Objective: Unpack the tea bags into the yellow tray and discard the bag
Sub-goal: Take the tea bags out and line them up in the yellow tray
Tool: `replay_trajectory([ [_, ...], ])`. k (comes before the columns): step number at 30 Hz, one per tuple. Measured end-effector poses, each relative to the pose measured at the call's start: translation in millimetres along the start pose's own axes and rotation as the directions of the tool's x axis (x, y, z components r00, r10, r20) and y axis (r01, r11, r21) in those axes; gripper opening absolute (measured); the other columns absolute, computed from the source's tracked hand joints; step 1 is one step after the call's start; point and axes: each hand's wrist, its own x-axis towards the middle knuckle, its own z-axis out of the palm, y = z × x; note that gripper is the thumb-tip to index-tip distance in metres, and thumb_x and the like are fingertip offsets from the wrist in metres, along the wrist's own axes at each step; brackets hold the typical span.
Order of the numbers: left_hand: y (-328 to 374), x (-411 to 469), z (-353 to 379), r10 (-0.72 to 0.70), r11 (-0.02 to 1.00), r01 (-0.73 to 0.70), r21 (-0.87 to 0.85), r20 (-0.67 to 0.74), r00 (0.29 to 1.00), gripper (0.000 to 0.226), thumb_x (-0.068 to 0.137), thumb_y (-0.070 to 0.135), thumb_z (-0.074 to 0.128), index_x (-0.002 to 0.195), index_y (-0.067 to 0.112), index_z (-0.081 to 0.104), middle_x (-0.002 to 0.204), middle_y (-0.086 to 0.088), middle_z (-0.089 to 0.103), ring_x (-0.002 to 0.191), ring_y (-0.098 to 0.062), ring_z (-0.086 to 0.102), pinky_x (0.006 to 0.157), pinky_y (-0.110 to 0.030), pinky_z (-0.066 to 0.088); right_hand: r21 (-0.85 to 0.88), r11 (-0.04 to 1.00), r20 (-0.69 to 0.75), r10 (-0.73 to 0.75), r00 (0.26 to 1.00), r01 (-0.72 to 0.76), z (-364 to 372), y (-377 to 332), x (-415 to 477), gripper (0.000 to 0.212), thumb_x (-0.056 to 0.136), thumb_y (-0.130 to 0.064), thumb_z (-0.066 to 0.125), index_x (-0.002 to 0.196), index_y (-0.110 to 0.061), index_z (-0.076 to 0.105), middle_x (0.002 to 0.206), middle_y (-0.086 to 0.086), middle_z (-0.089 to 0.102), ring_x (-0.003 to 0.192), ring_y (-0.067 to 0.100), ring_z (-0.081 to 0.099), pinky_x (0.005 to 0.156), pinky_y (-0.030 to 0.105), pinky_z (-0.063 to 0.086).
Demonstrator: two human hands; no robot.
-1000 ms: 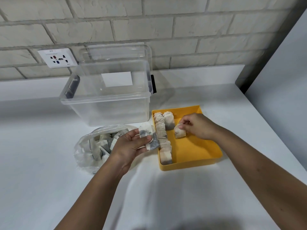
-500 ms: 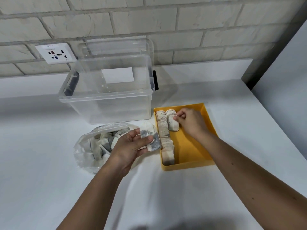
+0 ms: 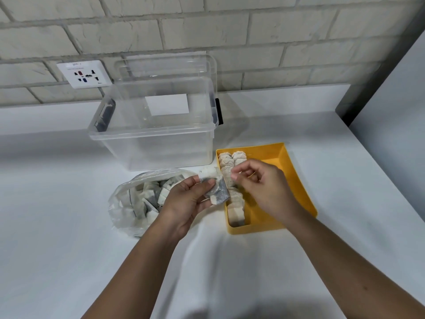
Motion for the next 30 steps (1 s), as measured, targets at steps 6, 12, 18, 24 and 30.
replay_trajectory([
  [6,0,-8,13,-0.01,0.996,0.008,0.085,0.014,1.0,0.008,0.089,0.008,0.068,0.096,0.012,0.066,0.085,-0.004,0.075,0.07,-0.011,0.073,0.054,-0.02,0.055,0.046,0.998,-0.005,-0.033,0.999,0.033,10,-12,-9,0.015,0.083,-0.031,0.075,0.095,-0.023,0.072,0.074,-0.007,0.064,0.057,0.004,0.055,0.061,0.026,0.052],
  [12,2,-12,14,-0.055,0.998,0.053,0.027,0.056,0.997,0.004,0.093,0.014,0.064,0.092,0.011,0.065,0.079,-0.004,0.075,0.066,-0.011,0.073,0.053,-0.021,0.056,0.042,0.999,-0.029,0.028,0.999,-0.027,18,-10,-1,0.007,0.083,-0.026,0.075,0.081,-0.02,0.071,0.072,-0.008,0.067,0.064,0.003,0.059,0.065,0.022,0.052],
  [18,1,-13,15,-0.055,0.998,0.056,0.003,0.134,0.989,0.054,0.067,0.011,0.077,0.119,0.004,0.063,0.097,-0.011,0.077,0.083,-0.019,0.076,0.069,-0.025,0.061,0.024,0.997,-0.087,0.077,0.993,-0.075,20,-5,6,0.012,0.087,-0.027,0.071,0.084,-0.016,0.069,0.074,-0.007,0.068,0.065,0.006,0.062,0.068,0.028,0.054],
  [24,-5,-6,9,-0.037,0.998,0.034,0.054,0.068,0.997,0.041,0.082,-0.006,0.071,0.121,0.001,0.061,0.101,-0.012,0.077,0.083,-0.019,0.075,0.067,-0.025,0.06,0.068,0.99,-0.134,0.134,0.982,-0.125,0,3,16,0.01,0.092,-0.03,0.065,0.089,-0.021,0.063,0.08,-0.004,0.066,0.053,0.006,0.058,0.056,0.023,0.05],
  [30,-2,1,3,0.048,0.989,-0.047,0.139,-0.004,0.999,0.026,0.088,0.001,0.067,0.114,0.004,0.067,0.095,-0.01,0.077,0.077,-0.014,0.074,0.065,-0.024,0.06,-0.075,0.967,-0.008,0.245,0.97,-0.244,-35,38,38,0.014,0.092,-0.025,0.065,0.093,-0.011,0.066,0.078,-0.001,0.065,0.055,0.01,0.058,0.062,0.024,0.045],
])
